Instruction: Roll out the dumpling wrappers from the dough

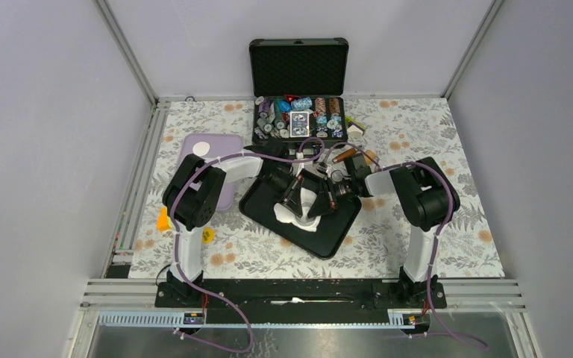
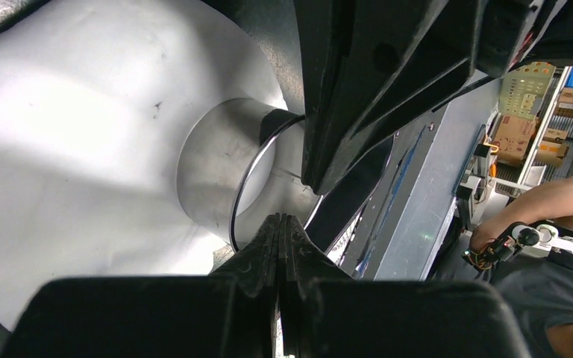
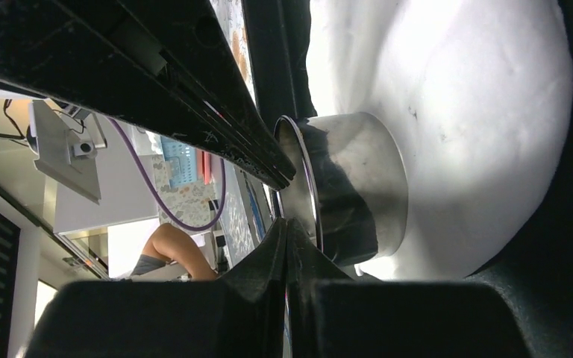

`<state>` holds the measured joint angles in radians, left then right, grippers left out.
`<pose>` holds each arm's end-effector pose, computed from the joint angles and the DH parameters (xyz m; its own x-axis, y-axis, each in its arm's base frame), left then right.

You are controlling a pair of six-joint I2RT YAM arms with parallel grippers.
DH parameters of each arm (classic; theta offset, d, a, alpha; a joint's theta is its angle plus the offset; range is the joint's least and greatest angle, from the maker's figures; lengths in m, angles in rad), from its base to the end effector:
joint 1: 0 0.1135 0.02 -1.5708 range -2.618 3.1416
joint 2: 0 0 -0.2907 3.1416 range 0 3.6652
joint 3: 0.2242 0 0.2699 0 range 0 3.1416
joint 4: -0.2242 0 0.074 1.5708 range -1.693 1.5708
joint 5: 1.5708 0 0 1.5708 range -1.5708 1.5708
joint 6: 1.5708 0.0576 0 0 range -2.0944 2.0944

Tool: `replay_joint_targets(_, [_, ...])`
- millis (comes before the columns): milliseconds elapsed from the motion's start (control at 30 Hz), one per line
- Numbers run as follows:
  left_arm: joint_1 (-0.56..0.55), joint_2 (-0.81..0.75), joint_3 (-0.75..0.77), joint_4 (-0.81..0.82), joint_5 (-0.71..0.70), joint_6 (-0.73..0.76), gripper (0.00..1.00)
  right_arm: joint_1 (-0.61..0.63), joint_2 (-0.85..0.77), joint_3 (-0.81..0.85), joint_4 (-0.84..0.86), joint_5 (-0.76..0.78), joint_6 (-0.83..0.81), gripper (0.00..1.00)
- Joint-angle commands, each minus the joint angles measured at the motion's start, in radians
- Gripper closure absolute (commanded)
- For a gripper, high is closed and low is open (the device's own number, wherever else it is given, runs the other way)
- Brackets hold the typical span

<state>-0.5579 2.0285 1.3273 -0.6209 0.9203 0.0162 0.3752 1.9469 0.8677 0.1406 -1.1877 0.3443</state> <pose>0.3278 -0.2586 0.1448 -0.8143 0.5197 -0.2586 0.5000 0.4017 -0.7672 0.3157 0.1818 0.1032 -0.9249 -0.2287 -0.3037 -0.3556 0.2381 0.9038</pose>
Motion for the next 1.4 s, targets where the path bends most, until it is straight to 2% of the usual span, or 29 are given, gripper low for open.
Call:
replay_joint_targets(0, [0.0,0.026,0.021,0.014,-0.048,0.003,1.0,0.004,0.028,0.024,-0.041,0.013,-0.034,1.0])
replay_joint_targets(533, [-0.011,0.096,0.04,0.006,-0.243,-0.058,1.0,-0.009,0.087,0.069,-0.237,0.156,-0.142,1.0])
replay_joint_targets(1033, [-0.01,0.125,0.054,0.003,-0.273,-0.072,1.0,-0.019,0.122,0.095,-0.323,0.343,-0.146,1.0])
replay_joint_targets(1367, [-0.009,0.145,0.065,-0.005,-0.296,-0.082,1.0,-0.027,0.157,0.113,-0.349,0.365,-0.131,1.0])
